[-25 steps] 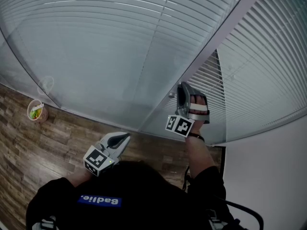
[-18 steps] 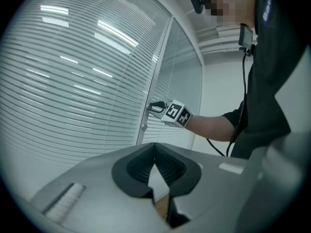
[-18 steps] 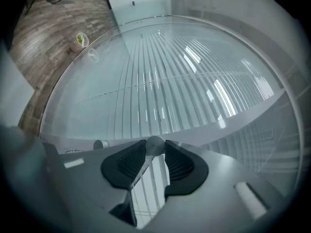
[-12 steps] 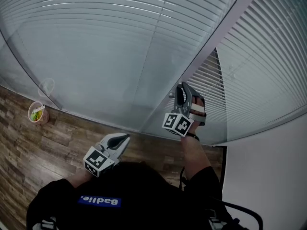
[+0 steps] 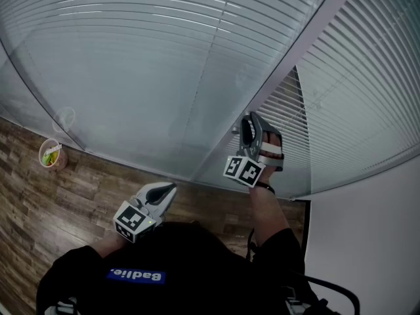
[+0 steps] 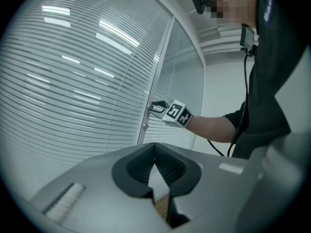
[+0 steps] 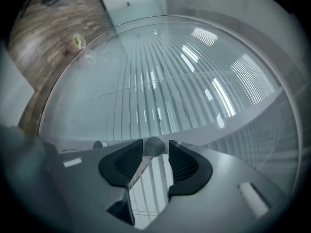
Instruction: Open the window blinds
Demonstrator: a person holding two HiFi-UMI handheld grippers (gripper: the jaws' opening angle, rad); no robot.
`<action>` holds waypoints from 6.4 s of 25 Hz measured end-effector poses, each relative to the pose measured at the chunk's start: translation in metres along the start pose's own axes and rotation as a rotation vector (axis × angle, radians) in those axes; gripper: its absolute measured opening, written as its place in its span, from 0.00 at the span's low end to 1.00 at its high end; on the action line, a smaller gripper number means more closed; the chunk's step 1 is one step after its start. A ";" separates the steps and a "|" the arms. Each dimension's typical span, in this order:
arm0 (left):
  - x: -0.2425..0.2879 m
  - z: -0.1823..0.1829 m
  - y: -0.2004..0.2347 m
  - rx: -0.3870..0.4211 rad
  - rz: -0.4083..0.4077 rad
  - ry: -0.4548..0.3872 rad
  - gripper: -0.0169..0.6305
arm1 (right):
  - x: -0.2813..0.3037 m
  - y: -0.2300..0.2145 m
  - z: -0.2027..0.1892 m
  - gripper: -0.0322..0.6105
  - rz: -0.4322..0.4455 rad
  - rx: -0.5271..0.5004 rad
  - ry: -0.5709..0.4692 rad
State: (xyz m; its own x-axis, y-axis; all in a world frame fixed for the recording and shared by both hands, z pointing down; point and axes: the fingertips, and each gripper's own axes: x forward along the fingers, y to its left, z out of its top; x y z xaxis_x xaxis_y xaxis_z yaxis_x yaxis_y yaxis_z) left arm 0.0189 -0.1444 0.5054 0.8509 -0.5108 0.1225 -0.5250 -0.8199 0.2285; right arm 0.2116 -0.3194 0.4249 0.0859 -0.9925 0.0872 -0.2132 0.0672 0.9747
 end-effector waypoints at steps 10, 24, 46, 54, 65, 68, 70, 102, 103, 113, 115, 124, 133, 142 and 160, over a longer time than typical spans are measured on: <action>0.001 -0.002 0.001 -0.021 0.003 -0.002 0.03 | 0.001 0.004 -0.003 0.28 -0.003 -0.276 -0.039; -0.002 -0.003 0.001 -0.026 -0.006 0.003 0.03 | -0.002 -0.004 0.003 0.24 -0.012 0.127 -0.024; 0.005 -0.005 0.003 -0.034 -0.008 0.003 0.03 | 0.002 0.001 0.001 0.25 -0.017 -0.092 -0.056; 0.003 -0.006 0.000 -0.029 -0.026 0.008 0.03 | -0.001 -0.003 0.006 0.25 -0.007 0.090 -0.044; 0.003 -0.006 0.000 -0.034 -0.034 0.004 0.03 | -0.002 0.007 0.004 0.32 -0.007 -0.176 -0.064; 0.007 -0.007 0.002 -0.037 -0.027 0.004 0.03 | 0.001 0.008 0.003 0.29 -0.024 -0.279 -0.085; 0.008 -0.006 0.002 -0.036 -0.026 0.003 0.03 | 0.002 0.005 0.002 0.25 -0.030 -0.294 -0.082; 0.012 -0.004 0.004 -0.045 -0.016 0.003 0.03 | 0.003 0.003 0.002 0.27 -0.009 -0.292 -0.067; 0.012 -0.005 0.004 -0.046 -0.015 0.003 0.03 | 0.003 0.003 0.002 0.27 -0.006 -0.280 -0.069; 0.007 -0.005 0.002 -0.039 -0.014 0.005 0.03 | 0.002 -0.007 0.005 0.25 0.015 0.212 -0.036; 0.006 -0.004 0.002 -0.039 -0.012 0.004 0.03 | 0.001 -0.009 0.007 0.25 0.027 0.275 -0.039; 0.006 -0.003 0.003 -0.036 -0.016 0.004 0.03 | -0.002 0.000 0.004 0.31 0.012 -0.166 -0.034; 0.006 -0.003 0.002 -0.042 -0.020 0.003 0.03 | 0.003 0.000 0.000 0.23 0.022 -0.122 -0.018; 0.007 -0.001 -0.001 -0.045 -0.018 0.006 0.03 | 0.004 -0.008 0.000 0.25 0.037 0.138 0.006; 0.002 -0.004 0.000 -0.057 -0.014 -0.001 0.03 | 0.003 0.000 0.000 0.26 0.010 -0.302 -0.029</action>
State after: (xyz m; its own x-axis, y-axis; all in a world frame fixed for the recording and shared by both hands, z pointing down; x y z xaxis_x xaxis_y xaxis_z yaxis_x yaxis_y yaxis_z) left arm 0.0206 -0.1448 0.5097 0.8580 -0.4998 0.1183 -0.5115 -0.8108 0.2846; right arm 0.2118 -0.3221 0.4251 0.0560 -0.9939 0.0949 0.0857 0.0995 0.9913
